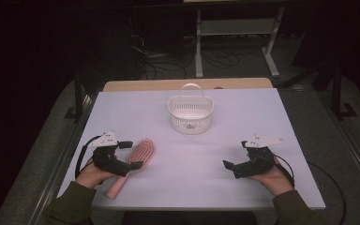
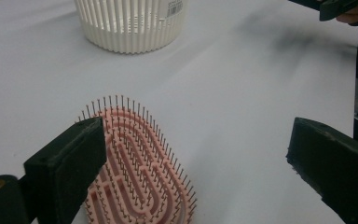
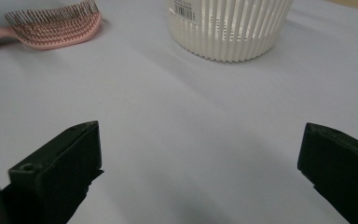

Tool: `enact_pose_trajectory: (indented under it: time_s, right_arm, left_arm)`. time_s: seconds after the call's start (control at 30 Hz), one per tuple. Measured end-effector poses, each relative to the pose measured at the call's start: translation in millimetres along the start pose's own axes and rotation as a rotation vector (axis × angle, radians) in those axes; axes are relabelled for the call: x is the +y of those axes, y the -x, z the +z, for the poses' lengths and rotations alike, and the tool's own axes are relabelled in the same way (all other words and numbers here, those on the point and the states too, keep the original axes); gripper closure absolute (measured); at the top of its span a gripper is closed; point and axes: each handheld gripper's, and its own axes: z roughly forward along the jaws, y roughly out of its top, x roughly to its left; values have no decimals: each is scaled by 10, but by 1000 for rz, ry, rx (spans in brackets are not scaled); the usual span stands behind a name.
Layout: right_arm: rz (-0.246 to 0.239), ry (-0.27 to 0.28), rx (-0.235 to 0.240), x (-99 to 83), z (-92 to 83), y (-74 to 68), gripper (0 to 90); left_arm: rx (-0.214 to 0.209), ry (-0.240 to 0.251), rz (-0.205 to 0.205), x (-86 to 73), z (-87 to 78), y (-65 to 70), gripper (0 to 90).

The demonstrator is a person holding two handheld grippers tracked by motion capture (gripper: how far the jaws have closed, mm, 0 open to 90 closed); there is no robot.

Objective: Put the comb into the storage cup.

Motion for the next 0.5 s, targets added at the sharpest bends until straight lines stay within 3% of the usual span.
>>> enact_pose_trajectory:
  time_s: [0.5]
  right_arm:
    - [-7, -5, 12, 19, 40, -6, 0]
  left_arm:
    - [18, -52, -22, -40, -45, 63, 308]
